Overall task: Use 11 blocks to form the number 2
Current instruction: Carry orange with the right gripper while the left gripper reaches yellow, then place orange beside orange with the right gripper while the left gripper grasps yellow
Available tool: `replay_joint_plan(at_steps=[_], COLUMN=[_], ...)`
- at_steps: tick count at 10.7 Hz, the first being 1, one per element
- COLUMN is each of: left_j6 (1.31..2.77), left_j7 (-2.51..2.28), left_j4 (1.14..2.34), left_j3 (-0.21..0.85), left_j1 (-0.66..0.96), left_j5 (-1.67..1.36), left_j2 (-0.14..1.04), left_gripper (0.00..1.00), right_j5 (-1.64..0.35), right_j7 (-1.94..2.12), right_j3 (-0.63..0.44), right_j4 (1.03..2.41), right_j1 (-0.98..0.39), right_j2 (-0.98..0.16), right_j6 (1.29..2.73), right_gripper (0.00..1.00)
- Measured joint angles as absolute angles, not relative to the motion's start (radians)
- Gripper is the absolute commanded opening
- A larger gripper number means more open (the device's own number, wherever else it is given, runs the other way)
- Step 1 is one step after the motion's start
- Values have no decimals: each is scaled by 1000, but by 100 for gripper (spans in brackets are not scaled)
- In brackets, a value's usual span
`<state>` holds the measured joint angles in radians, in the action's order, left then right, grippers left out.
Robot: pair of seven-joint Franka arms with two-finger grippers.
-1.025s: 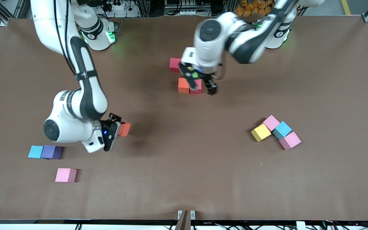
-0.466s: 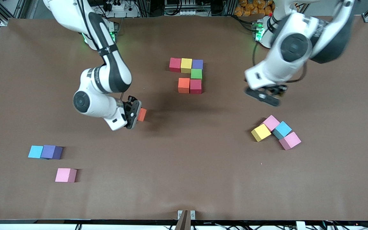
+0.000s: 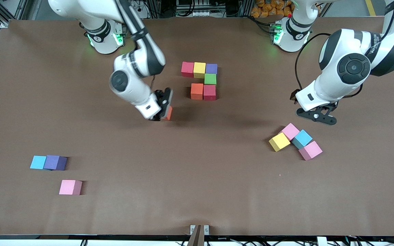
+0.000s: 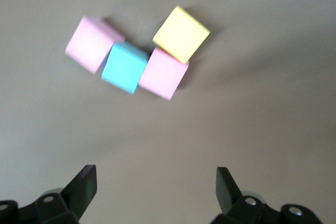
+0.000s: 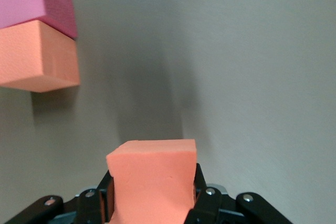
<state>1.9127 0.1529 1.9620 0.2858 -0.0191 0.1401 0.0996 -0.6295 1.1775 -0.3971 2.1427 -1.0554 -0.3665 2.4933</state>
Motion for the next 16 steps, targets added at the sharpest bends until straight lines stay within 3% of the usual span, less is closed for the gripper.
replay_joint_plan(at_steps=[4,12,16], left_j6=[2217,2392,2408], left_j7=[473,648,649], left_j4=[2103,2114,2104], left_j3=[284,321,321], left_j1=[-78,-27,-13], left_j5=[141,161,300], left_j2=[185,303,328], left_gripper=[100,100,100], right_j5=[-630,-738,-798], right_j7=[1151,1147,1144], right_j3=[-397,-396,-395], right_j4=[2208,2264,2277], right_j1=[-1171,-1285,-1337], right_j2=[-366,-377,-386], right_j6=[2607,2678,2720], right_gripper=[7,6,6])
